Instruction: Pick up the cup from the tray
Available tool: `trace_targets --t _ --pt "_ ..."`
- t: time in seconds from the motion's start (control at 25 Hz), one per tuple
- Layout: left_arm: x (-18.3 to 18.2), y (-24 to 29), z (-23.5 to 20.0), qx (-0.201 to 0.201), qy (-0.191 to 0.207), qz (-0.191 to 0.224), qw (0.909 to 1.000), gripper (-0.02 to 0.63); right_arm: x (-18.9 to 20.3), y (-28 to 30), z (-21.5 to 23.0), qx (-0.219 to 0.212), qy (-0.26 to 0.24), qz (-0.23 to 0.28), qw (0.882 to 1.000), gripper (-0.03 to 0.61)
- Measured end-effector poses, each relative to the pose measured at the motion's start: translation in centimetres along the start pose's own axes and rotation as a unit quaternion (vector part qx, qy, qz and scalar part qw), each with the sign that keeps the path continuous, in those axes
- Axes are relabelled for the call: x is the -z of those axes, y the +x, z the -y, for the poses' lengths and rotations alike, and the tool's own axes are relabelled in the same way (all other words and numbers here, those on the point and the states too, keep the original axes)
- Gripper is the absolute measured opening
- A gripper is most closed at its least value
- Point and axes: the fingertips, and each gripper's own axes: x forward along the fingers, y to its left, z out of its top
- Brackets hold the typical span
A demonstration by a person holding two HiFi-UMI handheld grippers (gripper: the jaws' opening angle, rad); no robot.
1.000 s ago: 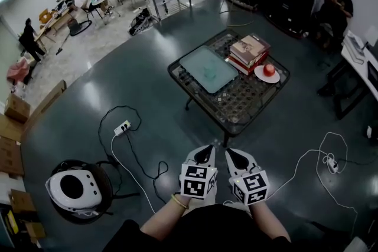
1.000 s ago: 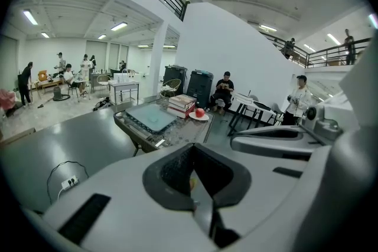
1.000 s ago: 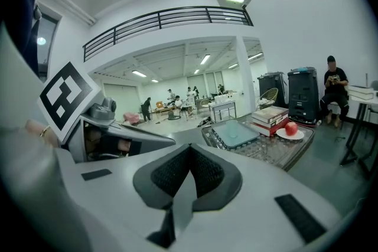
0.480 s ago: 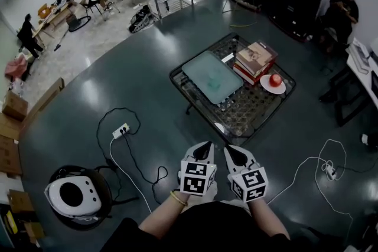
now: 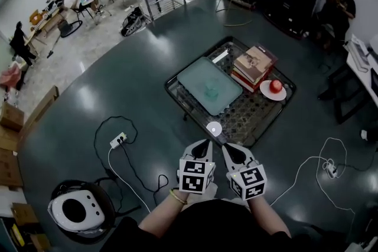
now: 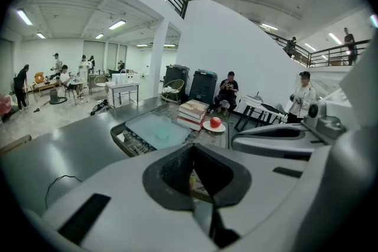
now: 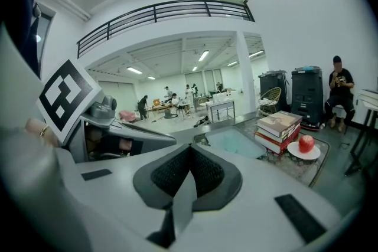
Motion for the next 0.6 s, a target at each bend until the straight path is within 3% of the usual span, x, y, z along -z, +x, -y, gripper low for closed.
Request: trace_targets --t 0.6 --pt "-3.3 7.5 -4.3 0.018 -0.004 -0.021 0.9996 0.009 -1.7 6.0 4.8 0.028 0.023 -0.018 0.999 0.009"
